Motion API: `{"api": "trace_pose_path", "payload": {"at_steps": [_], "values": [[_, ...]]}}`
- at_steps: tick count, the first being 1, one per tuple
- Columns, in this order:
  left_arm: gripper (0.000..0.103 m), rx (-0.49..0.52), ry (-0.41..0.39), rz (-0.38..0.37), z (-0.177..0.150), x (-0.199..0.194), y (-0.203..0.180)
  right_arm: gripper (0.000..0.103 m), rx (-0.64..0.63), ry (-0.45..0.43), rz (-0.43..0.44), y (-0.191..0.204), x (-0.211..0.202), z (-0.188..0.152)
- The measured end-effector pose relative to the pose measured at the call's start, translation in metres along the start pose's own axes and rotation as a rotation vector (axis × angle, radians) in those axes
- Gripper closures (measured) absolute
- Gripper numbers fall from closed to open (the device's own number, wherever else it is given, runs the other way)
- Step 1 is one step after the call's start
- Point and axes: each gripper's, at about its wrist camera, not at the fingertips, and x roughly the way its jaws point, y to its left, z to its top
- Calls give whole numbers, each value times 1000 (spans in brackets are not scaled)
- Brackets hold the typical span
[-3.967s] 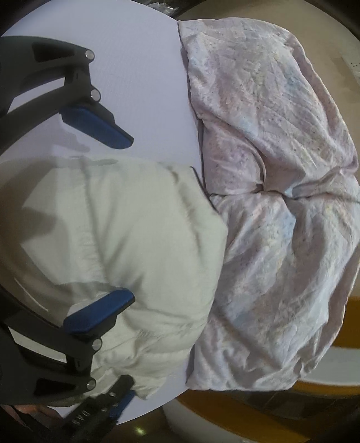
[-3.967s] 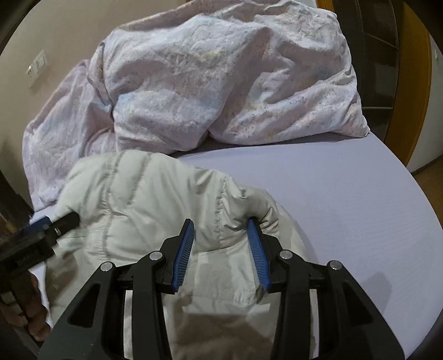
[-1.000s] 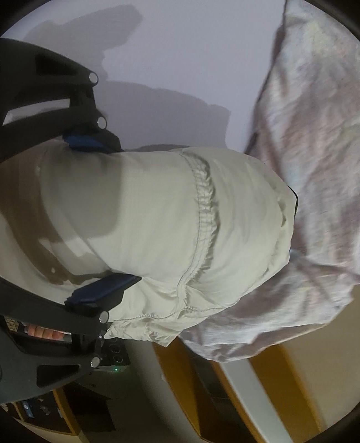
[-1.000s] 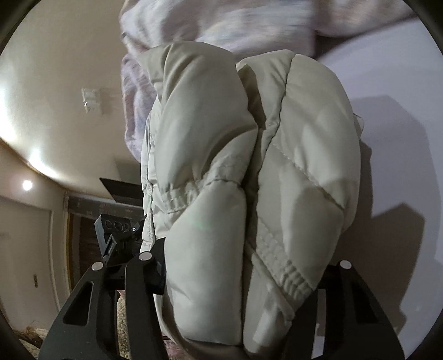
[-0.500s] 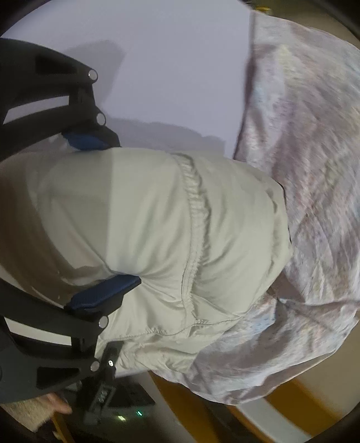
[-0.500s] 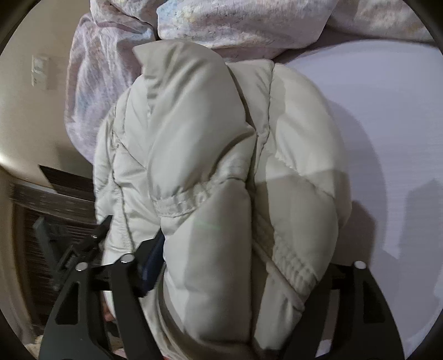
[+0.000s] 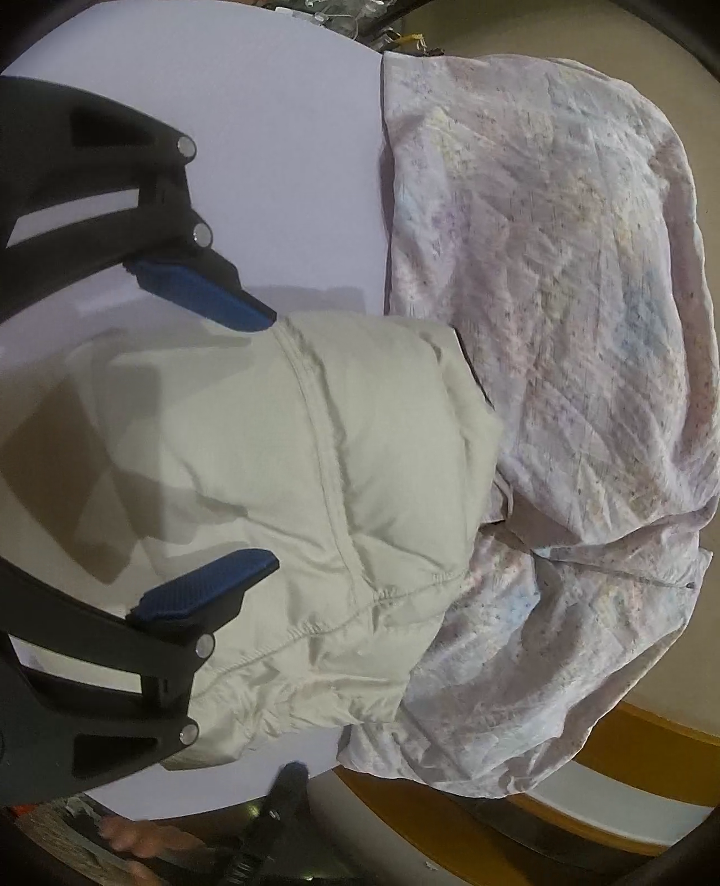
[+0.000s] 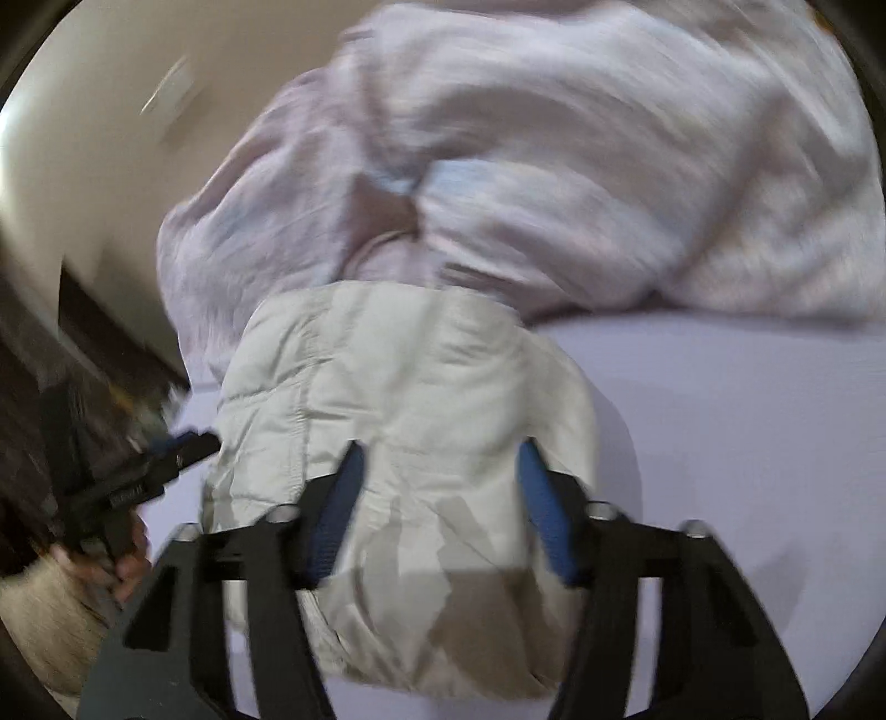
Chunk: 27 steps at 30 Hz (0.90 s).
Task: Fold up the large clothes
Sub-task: 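Lower the jacket bundle onto the sheet and press it with both grippers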
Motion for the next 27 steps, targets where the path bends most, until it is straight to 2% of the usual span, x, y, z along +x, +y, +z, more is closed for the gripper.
{"api": "trace_pose_path", "payload": {"at_steps": [2,4,7,11,18,27], "values": [[23,13,0,12,1,6,-8,68,-82,-41,-48,19,12,0],[23,30,-2,31,2,11,-15,73,-98,-55,-80,29,27,1],[23,49,-6,63,2,18,-20,73,-113,-27,-152,33,50,1],[12,95,-4,101,-1,29,-24,73,-120,36,-218,24,76,-5],[2,112,6,137,-4,50,-19,73,-108,50,-229,14,97,-16],[2,140,11,154,-5,65,-16,73,-108,29,-233,9,106,-26]]}}
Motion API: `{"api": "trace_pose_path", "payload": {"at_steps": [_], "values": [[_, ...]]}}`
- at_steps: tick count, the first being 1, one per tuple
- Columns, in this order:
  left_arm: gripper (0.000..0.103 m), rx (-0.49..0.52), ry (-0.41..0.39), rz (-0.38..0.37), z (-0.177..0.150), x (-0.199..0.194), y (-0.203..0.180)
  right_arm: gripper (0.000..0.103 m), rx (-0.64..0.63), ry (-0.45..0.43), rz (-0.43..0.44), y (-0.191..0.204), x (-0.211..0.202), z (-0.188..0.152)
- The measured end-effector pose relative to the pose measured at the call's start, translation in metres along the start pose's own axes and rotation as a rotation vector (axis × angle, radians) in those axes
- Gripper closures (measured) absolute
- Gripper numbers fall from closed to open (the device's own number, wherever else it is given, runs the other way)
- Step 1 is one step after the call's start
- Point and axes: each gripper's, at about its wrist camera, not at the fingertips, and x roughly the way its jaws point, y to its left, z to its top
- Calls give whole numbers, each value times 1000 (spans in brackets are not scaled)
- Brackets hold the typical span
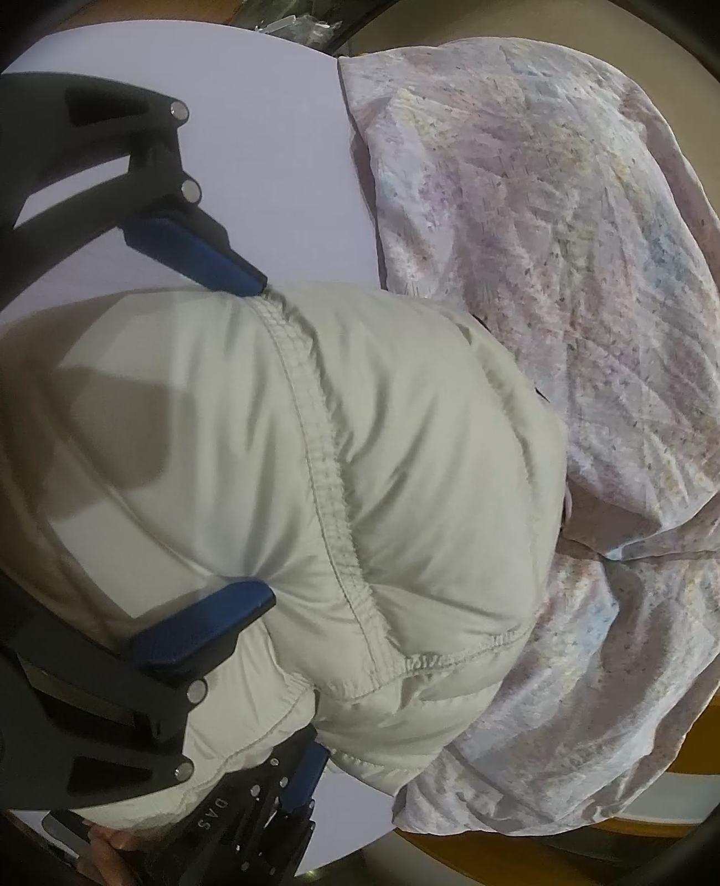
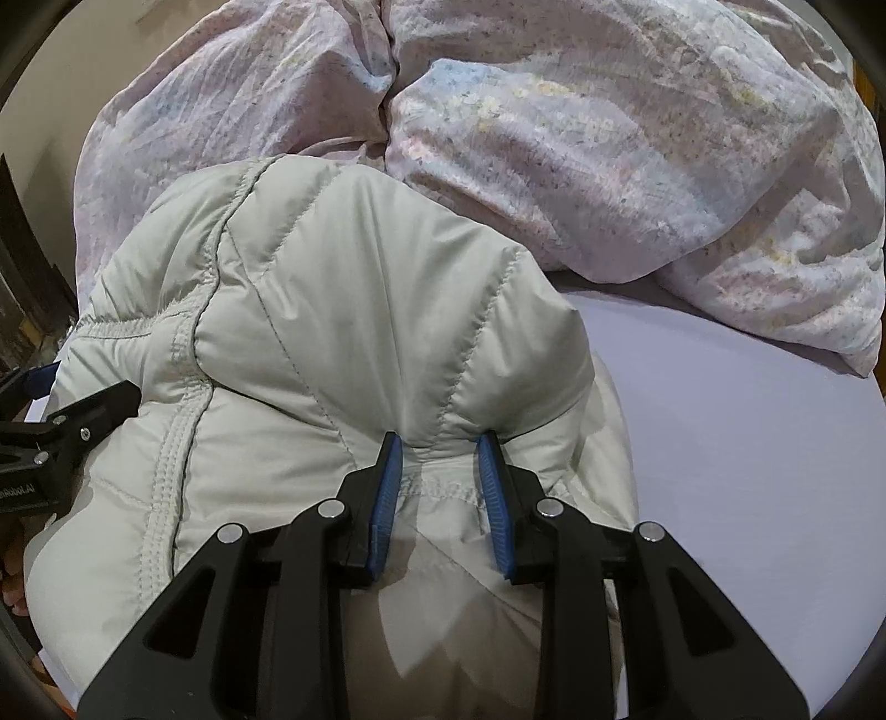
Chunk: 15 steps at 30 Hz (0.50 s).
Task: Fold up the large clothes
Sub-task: 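Lower the jacket bundle onto the sheet and press it with both grippers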
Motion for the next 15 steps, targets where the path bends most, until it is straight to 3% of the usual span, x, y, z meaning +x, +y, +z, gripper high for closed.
{"api": "trace_pose_path", "payload": {"at_steps": [9,12,15], "values": [[2,0,8,14,-1,9,1,73,11,-13,-22,4,-9,4],[2,-3,13,13,-1,10,2,73,49,-106,21,5,-31,13],[2,-1,12,21,0,10,0,73,51,-141,-13,7,-34,24]]}}
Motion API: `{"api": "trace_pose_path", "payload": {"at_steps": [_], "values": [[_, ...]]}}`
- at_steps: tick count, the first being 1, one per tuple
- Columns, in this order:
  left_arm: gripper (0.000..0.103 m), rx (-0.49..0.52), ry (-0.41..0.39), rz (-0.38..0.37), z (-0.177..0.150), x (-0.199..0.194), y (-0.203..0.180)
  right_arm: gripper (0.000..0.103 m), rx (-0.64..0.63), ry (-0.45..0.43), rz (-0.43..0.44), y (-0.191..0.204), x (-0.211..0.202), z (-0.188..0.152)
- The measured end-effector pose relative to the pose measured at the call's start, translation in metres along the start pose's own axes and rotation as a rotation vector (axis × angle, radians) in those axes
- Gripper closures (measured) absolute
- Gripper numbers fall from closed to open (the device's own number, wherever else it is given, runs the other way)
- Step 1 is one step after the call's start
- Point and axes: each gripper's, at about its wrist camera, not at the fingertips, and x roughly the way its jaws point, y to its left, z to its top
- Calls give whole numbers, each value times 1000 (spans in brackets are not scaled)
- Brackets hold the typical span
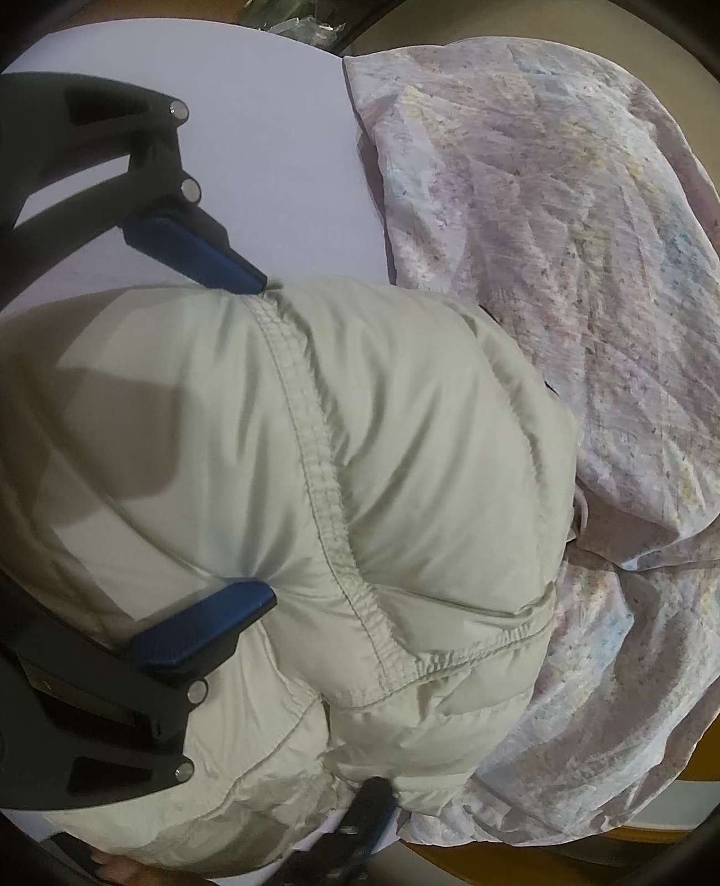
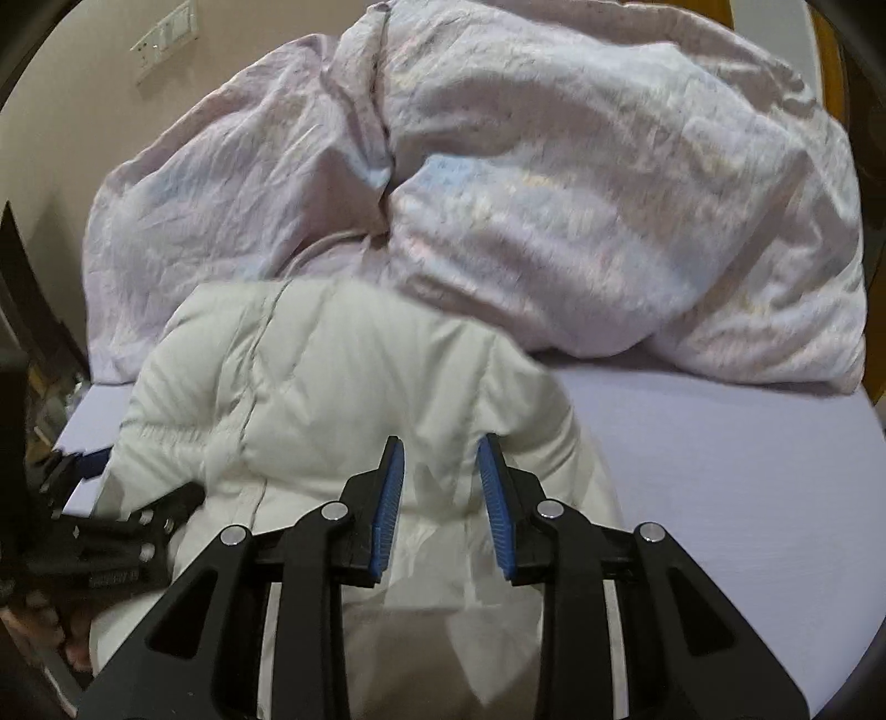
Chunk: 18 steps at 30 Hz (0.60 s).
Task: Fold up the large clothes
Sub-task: 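Lower the jacket bundle onto the sheet and press it with both grippers, then open both grippers and pull them back from the folded jacket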
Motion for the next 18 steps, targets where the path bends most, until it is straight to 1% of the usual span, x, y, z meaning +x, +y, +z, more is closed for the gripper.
{"api": "trace_pose_path", "payload": {"at_steps": [2,4,7,11,15,16,18], "values": [[2,0,-2,-3,0,0,1,73,14,38,-31,-5,14,-1],[2,1,-7,-6,0,0,0,73,8,65,-41,-7,25,-10],[2,-1,-15,-9,-1,0,0,72,-22,64,-61,-2,32,-19],[2,-16,-13,-8,-1,1,1,72,-22,78,-61,-2,40,-18],[2,-15,-1,-11,-1,1,0,71,-5,105,-55,-3,35,-16],[2,-20,4,-18,0,0,1,69,8,119,-48,-5,33,-13],[2,-60,26,-50,1,-6,8,57,34,143,-25,-8,25,-6]]}}
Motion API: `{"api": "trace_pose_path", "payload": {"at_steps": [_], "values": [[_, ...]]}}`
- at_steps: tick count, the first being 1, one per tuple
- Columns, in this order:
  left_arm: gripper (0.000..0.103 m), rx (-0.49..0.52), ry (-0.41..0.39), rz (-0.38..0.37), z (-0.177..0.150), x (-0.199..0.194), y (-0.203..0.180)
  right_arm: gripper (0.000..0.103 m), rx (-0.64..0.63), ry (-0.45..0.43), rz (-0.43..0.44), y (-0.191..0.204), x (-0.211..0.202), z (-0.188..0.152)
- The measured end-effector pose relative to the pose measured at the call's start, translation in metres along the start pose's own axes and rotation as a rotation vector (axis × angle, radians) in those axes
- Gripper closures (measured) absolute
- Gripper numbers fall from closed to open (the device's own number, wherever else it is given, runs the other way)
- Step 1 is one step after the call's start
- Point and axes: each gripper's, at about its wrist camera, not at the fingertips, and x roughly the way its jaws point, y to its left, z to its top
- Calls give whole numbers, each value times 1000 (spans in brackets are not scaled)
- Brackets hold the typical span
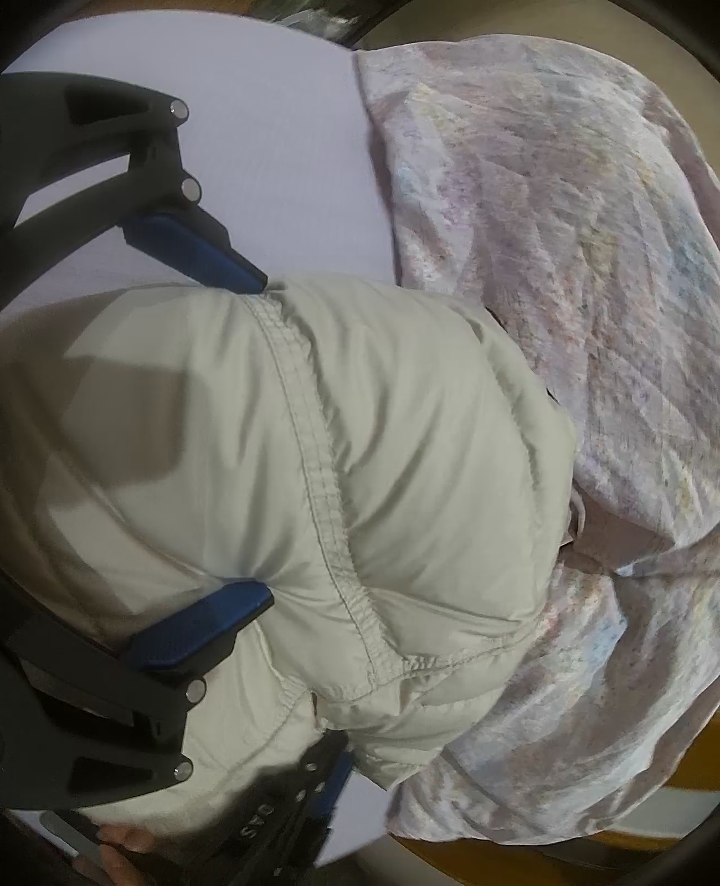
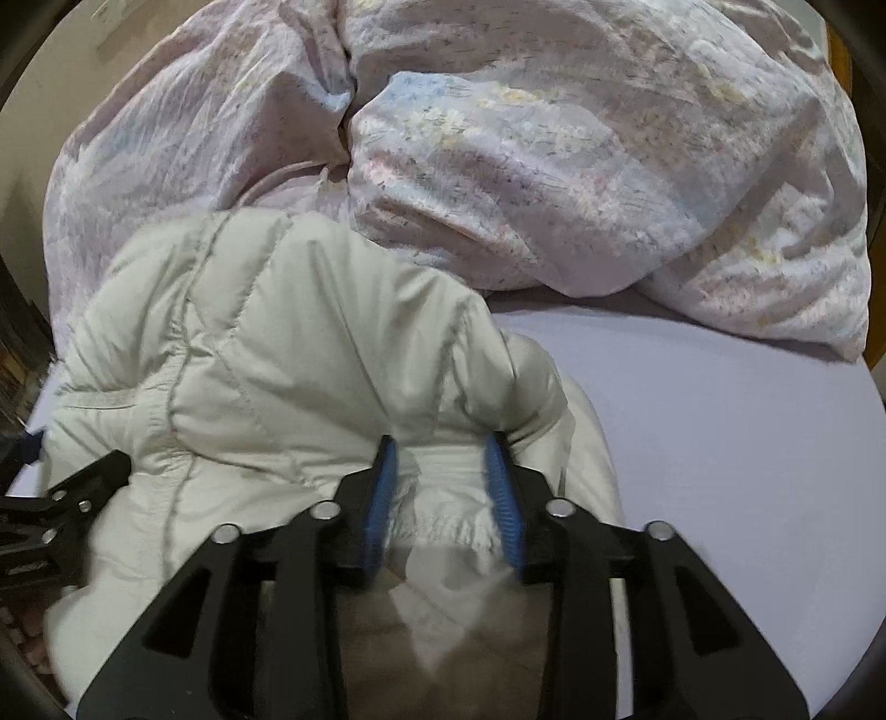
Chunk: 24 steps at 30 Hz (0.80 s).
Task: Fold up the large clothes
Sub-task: 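Open both grippers and pull them back from the folded jacket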
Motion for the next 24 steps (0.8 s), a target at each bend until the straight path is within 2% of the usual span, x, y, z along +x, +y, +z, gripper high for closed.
{"api": "trace_pose_path", "payload": {"at_steps": [2,4,8,11,14,17,24], "values": [[2,-36,19,-12,1,-7,5,21,0,6,9,1,-17,1],[2,-39,20,-11,-2,-19,6,20,-23,-24,-7,3,-40,-1],[2,14,3,-17,-15,-52,3,20,10,-7,7,-2,-72,-6],[2,37,1,-21,-28,-79,0,15,68,55,31,-13,-89,-16],[2,45,12,-8,-44,-103,-1,14,122,123,65,-15,-102,-32],[2,31,11,-23,-62,-127,-1,14,125,172,66,-8,-121,-55],[2,-31,48,-68,-102,-169,-2,14,58,198,49,12,-160,-95]]}}
